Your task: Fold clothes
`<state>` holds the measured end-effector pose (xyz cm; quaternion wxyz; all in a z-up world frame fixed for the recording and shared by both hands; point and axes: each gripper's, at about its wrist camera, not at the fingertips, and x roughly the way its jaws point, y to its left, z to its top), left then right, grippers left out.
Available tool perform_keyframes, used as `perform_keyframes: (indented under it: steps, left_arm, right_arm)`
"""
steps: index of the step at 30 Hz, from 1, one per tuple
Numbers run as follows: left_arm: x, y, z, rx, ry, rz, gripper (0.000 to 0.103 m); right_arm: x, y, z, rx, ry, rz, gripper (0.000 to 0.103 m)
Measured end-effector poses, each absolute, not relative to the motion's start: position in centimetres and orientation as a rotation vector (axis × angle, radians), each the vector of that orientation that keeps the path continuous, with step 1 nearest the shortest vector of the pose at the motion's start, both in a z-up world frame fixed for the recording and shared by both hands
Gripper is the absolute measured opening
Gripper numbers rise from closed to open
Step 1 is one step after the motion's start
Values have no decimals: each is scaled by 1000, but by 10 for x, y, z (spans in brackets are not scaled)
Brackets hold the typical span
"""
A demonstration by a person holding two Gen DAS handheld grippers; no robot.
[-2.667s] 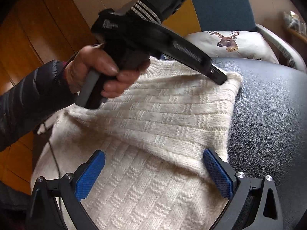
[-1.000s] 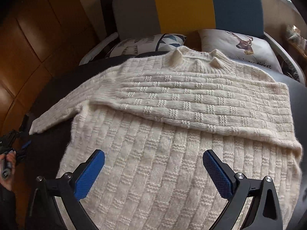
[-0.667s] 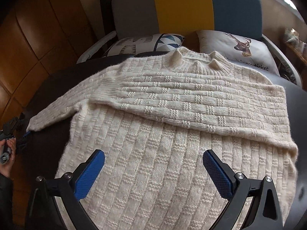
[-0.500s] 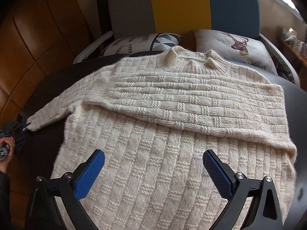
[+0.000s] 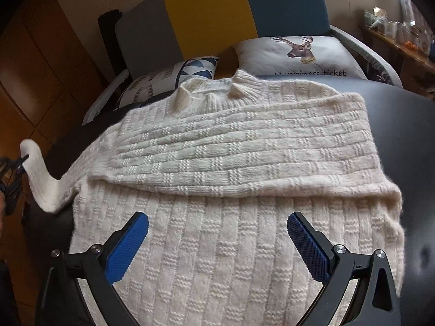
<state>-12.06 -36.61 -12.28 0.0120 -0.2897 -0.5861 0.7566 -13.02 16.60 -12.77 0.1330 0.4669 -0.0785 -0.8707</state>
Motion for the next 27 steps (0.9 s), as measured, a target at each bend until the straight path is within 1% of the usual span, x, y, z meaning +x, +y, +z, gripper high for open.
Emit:
perform_keyframes:
  steps: [4,8,11,14,15,16,18,20,23,25,27]
  left_arm:
    - [-168,-272,-122,-1056,-1610,2310,5]
    - [-195,-194,-141,-1211,-1431,2266,5]
    - [-202,-150,-168,-1336,-1318,2244,5]
    - [-208,-125,-188,-1425,-1241,2215,5]
    - [-210,-118,-193,-1450,-1217,2208,6]
    - [-212,-113,-198,-1471,-1199,2198,10]
    - [-209,-113,-201,-1460,-1220,2155,20]
    - [-200,-119,-198,-1442,-1256,2126,25]
    - [-193,-132,-179,-1393,-1272,2106,27]
    - [-186,-145,-172,-1353,-1305,2105,27]
    - [-166,-163,-169,-1309,-1363,2078,27]
  right_arm:
    - [-124,181,-132,1355,-226,-2539,103]
    - [-123,196,-132,1347,-261,-2536,103]
    - [-126,205,-132,1339,-316,-2501,103]
    - [-130,211,-129,1306,-387,-2440,103]
    - [-132,213,-126,1282,-441,-2402,103]
    - [-135,213,-123,1261,-499,-2369,103]
    - [-143,211,-116,1230,-595,-2303,103]
    - [-154,206,-113,1202,-694,-2231,103]
    - [-175,195,-121,1184,-865,-2116,102]
    - [-189,187,-131,1187,-954,-2064,97]
    - [-202,178,-143,1213,-1041,-2018,82]
